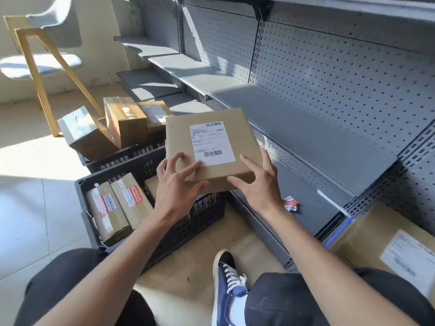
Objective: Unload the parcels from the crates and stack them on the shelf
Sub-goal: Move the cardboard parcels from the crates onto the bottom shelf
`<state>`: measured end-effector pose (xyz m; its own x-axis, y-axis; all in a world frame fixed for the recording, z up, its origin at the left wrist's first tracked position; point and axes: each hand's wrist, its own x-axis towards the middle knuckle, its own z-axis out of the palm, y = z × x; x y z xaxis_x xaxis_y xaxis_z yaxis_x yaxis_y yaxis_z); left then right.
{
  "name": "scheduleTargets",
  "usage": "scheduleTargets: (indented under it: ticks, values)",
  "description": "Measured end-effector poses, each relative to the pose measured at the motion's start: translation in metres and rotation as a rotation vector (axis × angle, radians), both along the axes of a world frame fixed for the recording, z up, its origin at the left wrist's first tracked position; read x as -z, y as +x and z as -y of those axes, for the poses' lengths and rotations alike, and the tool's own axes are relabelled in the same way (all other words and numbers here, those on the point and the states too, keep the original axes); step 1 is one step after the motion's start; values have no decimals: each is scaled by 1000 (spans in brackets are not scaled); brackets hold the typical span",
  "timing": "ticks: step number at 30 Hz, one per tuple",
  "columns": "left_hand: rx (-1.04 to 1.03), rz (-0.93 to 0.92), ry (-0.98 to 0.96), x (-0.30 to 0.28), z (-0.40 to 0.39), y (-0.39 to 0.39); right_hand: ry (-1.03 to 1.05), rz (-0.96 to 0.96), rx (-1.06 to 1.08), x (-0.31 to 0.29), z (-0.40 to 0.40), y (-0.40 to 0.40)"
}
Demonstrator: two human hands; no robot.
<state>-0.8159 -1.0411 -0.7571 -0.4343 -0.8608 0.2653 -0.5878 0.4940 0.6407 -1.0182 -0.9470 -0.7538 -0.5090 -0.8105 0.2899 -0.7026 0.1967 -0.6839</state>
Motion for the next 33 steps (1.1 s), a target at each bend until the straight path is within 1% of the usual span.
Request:
scheduleTargets:
  ticks: [9,17,25,33]
  values:
    - [151,-26,-32,-33,-37,-49,-40,-15,161,-26,-66,-32]
    - [329,-9,-49,-41,-64,-105,-21,-23,337,-36,-127,-63]
    - [483,5,-52,-43,-114,-167,-18,3,487,-41,-204,-93]
    - [632,-63,-27,-45,-177,-221,-17,17,632,-48,-282,-115]
